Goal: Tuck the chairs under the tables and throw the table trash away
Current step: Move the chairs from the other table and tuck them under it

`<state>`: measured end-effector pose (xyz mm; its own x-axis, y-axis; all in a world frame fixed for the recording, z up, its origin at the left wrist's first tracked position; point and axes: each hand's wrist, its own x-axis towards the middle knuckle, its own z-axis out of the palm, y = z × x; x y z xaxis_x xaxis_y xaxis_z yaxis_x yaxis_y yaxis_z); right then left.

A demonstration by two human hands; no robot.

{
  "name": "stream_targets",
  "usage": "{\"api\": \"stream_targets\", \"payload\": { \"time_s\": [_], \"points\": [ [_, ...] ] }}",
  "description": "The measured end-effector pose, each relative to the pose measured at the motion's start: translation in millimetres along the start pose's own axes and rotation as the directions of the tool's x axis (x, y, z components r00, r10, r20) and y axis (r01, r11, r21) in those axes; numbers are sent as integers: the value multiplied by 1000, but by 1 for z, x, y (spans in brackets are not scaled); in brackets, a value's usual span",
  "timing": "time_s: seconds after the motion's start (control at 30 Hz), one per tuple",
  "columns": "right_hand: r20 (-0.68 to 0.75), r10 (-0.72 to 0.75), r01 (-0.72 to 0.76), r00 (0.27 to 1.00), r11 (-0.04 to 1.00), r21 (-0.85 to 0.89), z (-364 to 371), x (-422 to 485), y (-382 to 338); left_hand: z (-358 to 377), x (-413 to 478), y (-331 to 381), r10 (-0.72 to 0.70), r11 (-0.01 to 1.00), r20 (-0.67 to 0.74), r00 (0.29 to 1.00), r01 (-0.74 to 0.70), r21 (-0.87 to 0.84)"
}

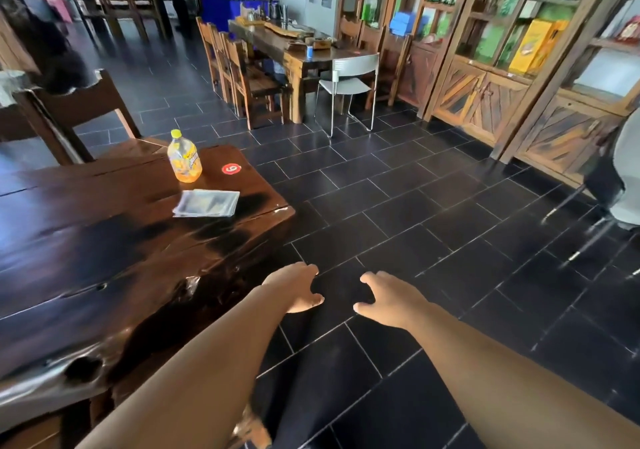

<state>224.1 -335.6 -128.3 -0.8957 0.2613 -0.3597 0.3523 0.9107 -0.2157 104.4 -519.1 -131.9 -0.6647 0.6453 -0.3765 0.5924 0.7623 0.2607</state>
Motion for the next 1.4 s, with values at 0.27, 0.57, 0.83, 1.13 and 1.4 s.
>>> {"api": "stream_targets", "payload": {
  "time_s": [0.27,0.57,0.83,1.13,1.4],
  "points": [
    [3,-37,37,999,999,-29,-56,121,32,-58,109,-12,-14,1000,-5,1000,14,24],
    [22,-104,104,994,994,-17,-124,284,85,-106,264,-21,-109,994,-12,994,109,11],
    [72,-177,175,982,984,34,-197,440,136,-168,404,-13,-239,967,-27,971,235,-94],
    [131,-223,217,966,974,58,-242,574,146,-219,517,-38,-322,939,-27,946,316,-135],
    [155,-329,333,931,943,6,-284,745,90,-271,635,-136,-379,919,-62,923,368,-142]
  ]
}}
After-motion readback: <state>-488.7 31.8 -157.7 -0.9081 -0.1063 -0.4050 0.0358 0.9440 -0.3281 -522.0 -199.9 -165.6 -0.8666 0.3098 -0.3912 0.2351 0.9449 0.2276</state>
